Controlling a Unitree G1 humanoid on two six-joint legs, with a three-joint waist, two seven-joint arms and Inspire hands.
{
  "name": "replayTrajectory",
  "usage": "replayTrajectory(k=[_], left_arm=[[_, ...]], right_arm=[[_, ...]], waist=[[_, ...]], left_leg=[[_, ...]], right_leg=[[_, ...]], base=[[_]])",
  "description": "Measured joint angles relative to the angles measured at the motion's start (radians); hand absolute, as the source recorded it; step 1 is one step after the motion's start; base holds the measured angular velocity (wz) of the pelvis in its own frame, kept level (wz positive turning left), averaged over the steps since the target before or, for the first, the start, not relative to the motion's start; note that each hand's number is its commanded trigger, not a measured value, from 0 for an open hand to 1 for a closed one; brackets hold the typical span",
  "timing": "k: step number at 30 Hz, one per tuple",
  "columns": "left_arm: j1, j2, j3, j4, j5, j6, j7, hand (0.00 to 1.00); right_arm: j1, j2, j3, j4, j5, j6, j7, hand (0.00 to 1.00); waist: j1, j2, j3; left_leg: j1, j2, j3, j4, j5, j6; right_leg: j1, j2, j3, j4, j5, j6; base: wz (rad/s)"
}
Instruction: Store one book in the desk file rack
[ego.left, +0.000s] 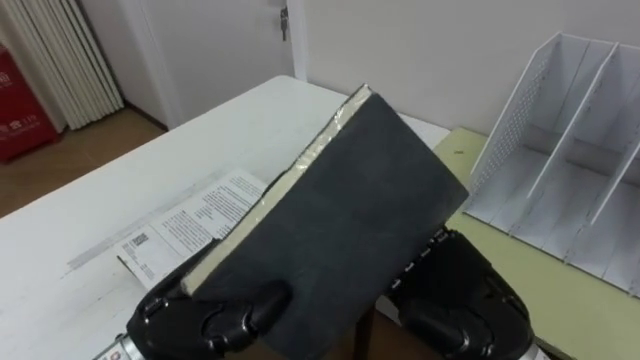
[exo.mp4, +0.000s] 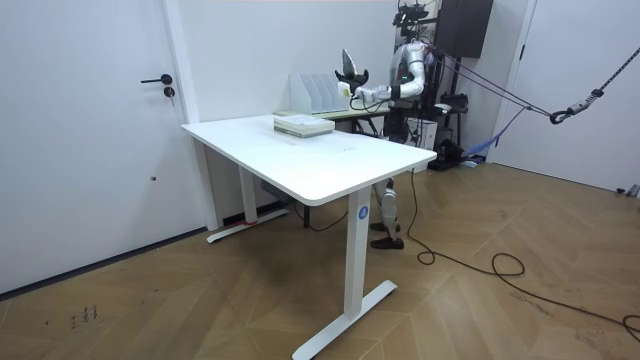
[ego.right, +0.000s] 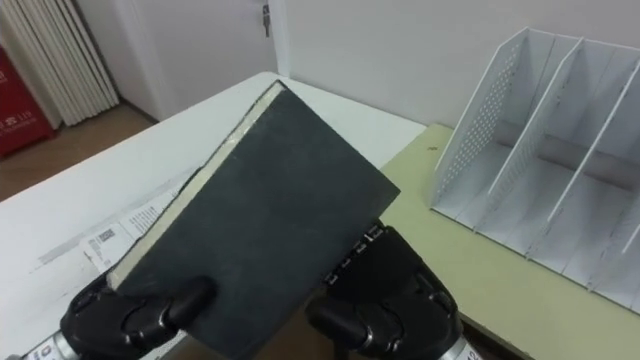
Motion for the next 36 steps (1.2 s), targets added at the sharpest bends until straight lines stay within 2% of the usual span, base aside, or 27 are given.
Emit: replayTrajectory(k=[2, 3, 4, 7, 11, 16, 25, 30, 31, 33, 34, 36], left_arm=[[-0.003, 0.003, 0.005, -0.001, 0.000, 0.000, 0.004, 1.00], [-0.006, 0.005, 0.005, -0.001, 0.001, 0.000, 0.004, 1.00], [-0.009, 0.010, 0.005, -0.002, 0.001, 0.000, 0.004, 1.00], [-0.012, 0.023, 0.005, -0.008, 0.001, 0.000, 0.002, 1.00], [-0.012, 0.025, 0.004, -0.009, 0.001, 0.000, -0.006, 1.00], [-0.012, 0.041, -0.017, -0.044, 0.004, 0.000, -0.027, 1.00], [-0.012, 0.041, -0.017, -0.045, 0.003, 0.002, -0.027, 1.00], [-0.012, 0.041, -0.017, -0.045, 0.003, 0.020, -0.032, 1.00], [-0.012, 0.041, -0.017, -0.043, 0.003, 0.023, -0.032, 0.65], [-0.012, 0.041, -0.017, -0.039, 0.003, 0.025, -0.032, 0.09], [-0.012, 0.041, -0.017, -0.036, 0.003, 0.029, -0.031, 0.00], [-0.012, 0.041, -0.017, -0.033, 0.003, 0.035, -0.025, 0.00]], right_arm=[[0.000, -0.001, -0.002, 0.000, 0.000, 0.006, 0.000, 0.33], [0.000, -0.002, -0.002, 0.000, 0.000, 0.006, 0.000, 0.76], [0.000, -0.004, -0.001, 0.000, 0.000, 0.006, 0.000, 1.00], [0.000, -0.018, -0.001, 0.000, 0.000, 0.006, 0.001, 1.00], [0.000, -0.019, 0.001, 0.000, -0.001, 0.006, 0.002, 1.00], [-0.002, -0.017, 0.010, 0.000, 0.000, 0.007, 0.002, 1.00], [-0.003, -0.017, 0.016, -0.001, 0.000, 0.014, 0.004, 1.00], [-0.008, -0.017, 0.015, -0.001, 0.000, 0.016, 0.002, 1.00], [-0.007, -0.018, 0.015, -0.001, 0.000, 0.017, 0.001, 1.00], [-0.007, -0.018, 0.014, 0.000, -0.002, 0.018, -0.003, 1.00], [-0.007, -0.018, 0.012, 0.000, -0.003, 0.026, -0.009, 1.00], [-0.007, -0.017, 0.010, 0.000, -0.003, 0.029, -0.016, 1.00]], waist=[[0.001, 0.003, 0.0012], [0.002, 0.005, 0.0025], [0.003, 0.005, 0.0025], [0.002, 0.003, 0.0033], [0.002, -0.004, 0.0030], [0.003, -0.013, 0.0037], [0.010, -0.009, 0.0013], [0.019, -0.005, -0.0007], [0.019, -0.004, -0.0006], [0.020, -0.003, -0.0004], [0.020, -0.002, -0.0005], [0.021, 0.001, 0.0015]], left_leg=[[0.007, 0.000, 0.001, -0.003, 0.000, 0.000], [0.009, 0.000, 0.002, -0.005, 0.000, 0.000], [0.010, 0.000, 0.002, -0.006, 0.000, 0.000], [0.012, 0.000, 0.002, -0.009, 0.000, 0.000], [0.013, 0.000, 0.002, -0.013, 0.000, -0.001], [0.010, 0.000, 0.002, -0.016, 0.000, -0.001], [0.009, 0.000, 0.003, -0.019, 0.000, -0.001], [0.010, 0.000, 0.003, -0.019, 0.000, -0.001], [0.011, 0.000, 0.003, -0.019, 0.000, -0.001], [0.013, 0.000, 0.003, -0.019, 0.000, -0.001], [0.014, 0.000, 0.004, -0.018, 0.000, -0.001], [0.018, 0.000, 0.005, -0.019, 0.000, -0.001]], right_leg=[[0.005, 0.000, 0.001, -0.001, 0.000, 0.000], [0.008, 0.001, 0.003, -0.003, -0.001, 0.000], [0.008, 0.001, 0.004, -0.003, -0.001, -0.001], [0.010, 0.001, 0.002, -0.008, -0.001, -0.001], [0.012, 0.001, 0.000, -0.017, -0.001, -0.001], [0.012, 0.001, 0.000, -0.018, -0.001, -0.001], [0.012, 0.001, 0.000, -0.016, -0.001, -0.001], [0.013, 0.001, 0.001, -0.013, -0.001, -0.001], [0.014, 0.001, 0.001, -0.013, -0.001, -0.001], [0.015, 0.001, 0.001, -0.013, -0.001, -0.001], [0.015, 0.001, 0.001, -0.012, -0.001, -0.001], [0.018, 0.001, 0.002, -0.012, -0.001, -0.001]], base=[[0.00], [0.00], [0.00], [0.00], [0.00], [0.00], [0.00], [0.00], [0.00], [0.00], [0.00], [0.00]])
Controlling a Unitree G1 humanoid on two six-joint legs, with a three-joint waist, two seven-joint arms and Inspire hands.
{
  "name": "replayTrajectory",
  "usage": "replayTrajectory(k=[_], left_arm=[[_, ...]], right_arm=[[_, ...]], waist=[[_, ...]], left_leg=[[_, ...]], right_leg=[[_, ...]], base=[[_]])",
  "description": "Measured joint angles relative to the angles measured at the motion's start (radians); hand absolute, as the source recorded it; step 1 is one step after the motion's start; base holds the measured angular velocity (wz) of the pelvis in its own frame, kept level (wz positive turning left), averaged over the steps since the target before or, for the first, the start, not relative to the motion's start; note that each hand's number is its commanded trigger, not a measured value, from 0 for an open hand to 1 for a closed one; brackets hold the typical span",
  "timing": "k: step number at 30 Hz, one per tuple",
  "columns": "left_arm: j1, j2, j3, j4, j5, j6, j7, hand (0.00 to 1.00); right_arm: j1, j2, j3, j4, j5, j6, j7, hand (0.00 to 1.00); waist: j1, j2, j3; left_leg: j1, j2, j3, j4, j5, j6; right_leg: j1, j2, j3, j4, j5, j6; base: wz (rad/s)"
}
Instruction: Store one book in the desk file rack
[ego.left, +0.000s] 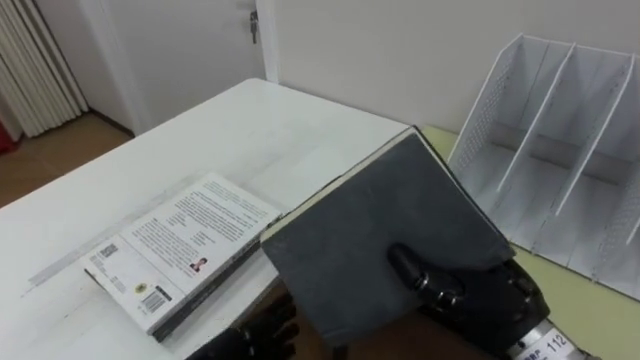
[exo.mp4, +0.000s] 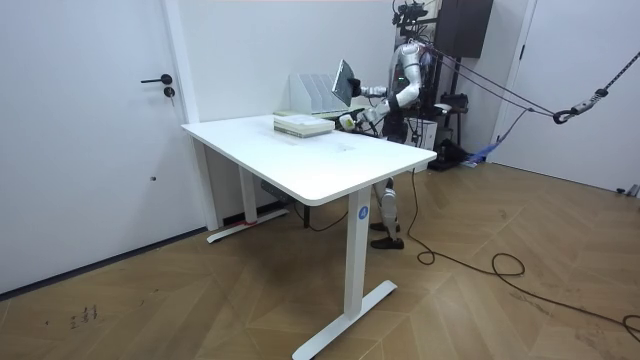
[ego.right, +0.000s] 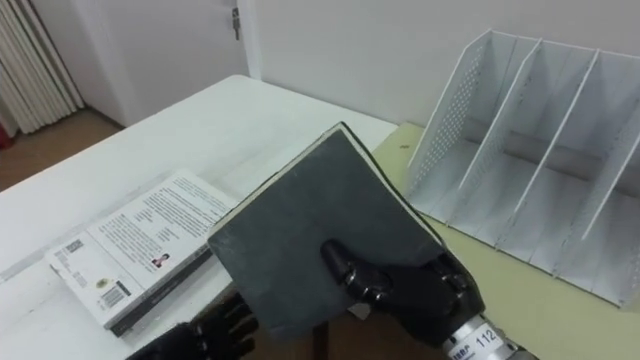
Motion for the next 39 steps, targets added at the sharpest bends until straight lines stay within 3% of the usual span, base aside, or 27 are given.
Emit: replayTrajectory(k=[3, 7, 10, 16, 22, 26, 29, 34, 39], left_arm=[[0.000, -0.005, -0.049, 0.039, 0.009, -0.012, 0.009, 0.00], [0.000, -0.036, -0.101, 0.106, 0.048, -0.019, 0.020, 0.00], [0.000, -0.039, -0.129, 0.155, 0.051, -0.021, 0.028, 0.00], [-0.001, -0.048, -0.149, 0.216, 0.075, -0.041, 0.068, 0.00], [-0.030, -0.107, -0.149, 0.437, 0.075, -0.099, 0.116, 0.00], [-0.025, -0.118, -0.146, 0.527, 0.075, -0.102, 0.136, 0.00], [-0.027, -0.119, -0.143, 0.585, 0.077, -0.114, 0.161, 0.00], [-0.023, -0.141, -0.089, 0.665, 0.106, -0.153, 0.217, 0.00], [-0.025, -0.146, -0.037, 0.780, 0.106, -0.179, 0.239, 0.00]], right_arm=[[-0.008, 0.030, -0.002, -0.007, -0.024, -0.015, -0.033, 1.00], [-0.024, 0.064, -0.004, -0.007, -0.086, -0.035, -0.111, 1.00], [-0.024, 0.073, -0.003, -0.007, -0.146, -0.044, -0.177, 1.00], [-0.024, 0.106, 0.013, -0.009, -0.318, -0.055, -0.342, 1.00], [-0.035, 0.107, 0.019, -0.021, -0.531, -0.064, -0.508, 1.00], [-0.046, 0.109, -0.011, -0.073, -0.634, -0.073, -0.592, 1.00], [-0.085, 0.108, -0.030, -0.083, -0.661, -0.101, -0.668, 1.00], [-0.112, 0.108, -0.070, -0.092, -0.691, -0.137, -0.789, 1.00], [-0.140, 0.102, -0.108, -0.093, -0.688, -0.138, -0.861, 1.00]], waist=[[-0.018, -0.011, -0.0011], [-0.030, -0.009, -0.0026], [-0.029, -0.008, -0.0045], [-0.033, -0.009, -0.0067], [-0.030, -0.017, -0.0114], [-0.030, -0.024, -0.0137], [-0.037, -0.023, -0.0159], [-0.029, -0.022, -0.0165], [-0.027, -0.023, -0.0162]], left_leg=[[0.002, 0.001, 0.008, -0.005, 0.000, 0.000], [0.002, 0.004, 0.025, -0.014, 0.000, 0.000], [0.000, 0.005, 0.033, -0.018, 0.000, 0.000], [-0.003, 0.011, 0.055, -0.022, -0.001, -0.001], [0.004, 0.011, 0.083, -0.029, -0.001, -0.001], [0.002, 0.012, 0.090, -0.031, -0.001, -0.002], [0.002, 0.012, 0.090, -0.033, -0.001, -0.002], [0.009, 0.012, 0.095, -0.047, -0.001, -0.002], [0.022, 0.013, 0.106, -0.066, -0.001, -0.003]], right_leg=[[-0.001, 0.008, 0.012, -0.004, 0.000, 0.000], [-0.004, 0.010, 0.021, -0.016, 0.006, 0.002], [-0.016, 0.014, 0.036, -0.011, 0.007, 0.002], [-0.030, 0.019, 0.045, 0.002, 0.009, -0.001], [-0.045, 0.024, 0.070, 0.017, 0.008, 0.000], [-0.052, 0.025, 0.071, 0.014, 0.008, 0.000], [-0.046, 0.027, 0.070, 0.000, 0.015, 0.000], [-0.036, 0.028, 0.071, -0.003, 0.015, 0.001], [-0.035, 0.032, 0.070, -0.005, 0.015, 0.001]], base=[[-0.08], [-0.09], [-0.11], [-0.09], [-0.16], [-0.08], [0.00], [-0.01], [-0.12]])
